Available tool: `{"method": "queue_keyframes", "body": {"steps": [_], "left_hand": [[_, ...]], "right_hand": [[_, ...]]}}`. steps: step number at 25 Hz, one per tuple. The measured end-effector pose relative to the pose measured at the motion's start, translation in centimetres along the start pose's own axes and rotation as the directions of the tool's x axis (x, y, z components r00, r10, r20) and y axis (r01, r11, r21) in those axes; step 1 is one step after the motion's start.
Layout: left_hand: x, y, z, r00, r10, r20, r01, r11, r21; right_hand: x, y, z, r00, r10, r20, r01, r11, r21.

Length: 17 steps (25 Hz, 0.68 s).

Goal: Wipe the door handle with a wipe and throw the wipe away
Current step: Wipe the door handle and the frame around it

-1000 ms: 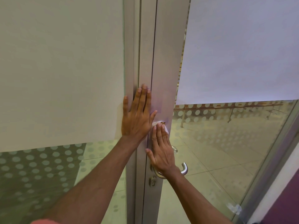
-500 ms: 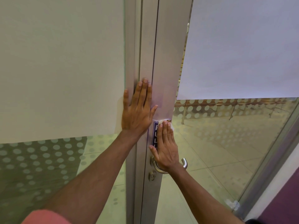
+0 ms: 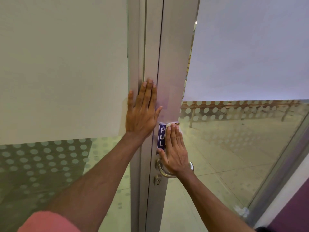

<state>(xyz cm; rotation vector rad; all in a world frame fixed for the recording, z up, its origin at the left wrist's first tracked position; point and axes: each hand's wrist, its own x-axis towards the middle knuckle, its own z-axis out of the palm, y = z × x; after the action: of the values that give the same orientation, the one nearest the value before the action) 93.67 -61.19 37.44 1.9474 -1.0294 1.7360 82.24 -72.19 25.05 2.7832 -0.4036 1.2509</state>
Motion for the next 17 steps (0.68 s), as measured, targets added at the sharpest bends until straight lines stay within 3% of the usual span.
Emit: {"method": "queue_keyframes", "body": {"steps": [4, 10, 14, 17], "left_hand": [[0.1, 0.1, 0.0, 1.0, -0.001, -0.001, 0.001, 1.0, -0.007], [-0.1, 0.0, 0.1, 1.0, 0.0, 0.007, 0.0, 1.0, 0.001], [0.0, 0.2, -0.1, 1.0, -0.003, -0.003, 0.003, 1.0, -0.001], [0.1, 0.0, 0.0, 1.0, 0.007, -0.007, -0.007, 1.0, 0.014]], "right_hand": [[3.8, -0.9, -1.3, 0.994, 0.078, -0.08, -0.069, 0.992, 0.106], [3.0, -1.7, -0.6, 0.987, -0.159, -0.037, 0.159, 0.987, 0.003], [3.9, -1.8, -0.9, 0.994, -0.019, -0.11, 0.026, 0.998, 0.063], [3.7, -1.7, -0.5, 0.994, -0.103, -0.034, 0.105, 0.994, 0.041]]}}
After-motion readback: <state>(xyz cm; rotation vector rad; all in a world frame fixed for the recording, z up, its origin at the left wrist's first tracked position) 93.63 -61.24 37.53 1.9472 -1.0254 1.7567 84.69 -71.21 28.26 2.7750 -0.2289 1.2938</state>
